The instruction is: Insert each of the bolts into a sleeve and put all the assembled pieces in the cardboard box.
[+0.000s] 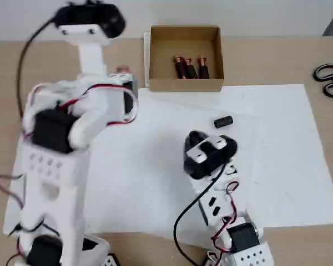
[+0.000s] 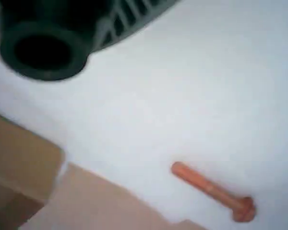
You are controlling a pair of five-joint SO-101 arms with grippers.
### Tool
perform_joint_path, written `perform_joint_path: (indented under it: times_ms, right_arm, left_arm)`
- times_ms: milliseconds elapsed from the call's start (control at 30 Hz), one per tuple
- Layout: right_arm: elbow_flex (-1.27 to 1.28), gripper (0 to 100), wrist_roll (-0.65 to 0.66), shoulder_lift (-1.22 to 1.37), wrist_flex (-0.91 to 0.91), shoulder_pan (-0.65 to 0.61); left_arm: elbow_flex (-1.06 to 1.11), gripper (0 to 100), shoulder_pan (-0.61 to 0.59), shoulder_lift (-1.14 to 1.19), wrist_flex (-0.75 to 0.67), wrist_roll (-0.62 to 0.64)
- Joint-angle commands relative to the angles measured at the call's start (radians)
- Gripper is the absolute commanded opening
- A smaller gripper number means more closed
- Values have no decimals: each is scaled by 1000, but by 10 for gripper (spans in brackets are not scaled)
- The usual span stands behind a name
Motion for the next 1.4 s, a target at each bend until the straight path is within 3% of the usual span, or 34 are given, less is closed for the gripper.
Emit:
perform_joint_path:
  times_ms: [0,167,533,700,1133,1367]
  right_arm:
    - [8,3,-78,-19,7,-101]
    - [8,3,-98,-12,12,-122]
    - [8,3,-101,-10,61,-125]
    - [8,3,-101,-10,61,-133]
    - [8,3,-101,-8,62,-180]
    - [8,3,-101,-8,62,-191]
  left_arm:
    - [27,6,8,-115,-57,21]
    - [231,6,8,-235,-176,23]
    - [1001,6,38,-680,-816,-46]
    - [1279,6,115,-807,-1005,-46]
    - [1376,6,206,-824,-1053,-37]
    - [1374,6,206,-824,-991,75]
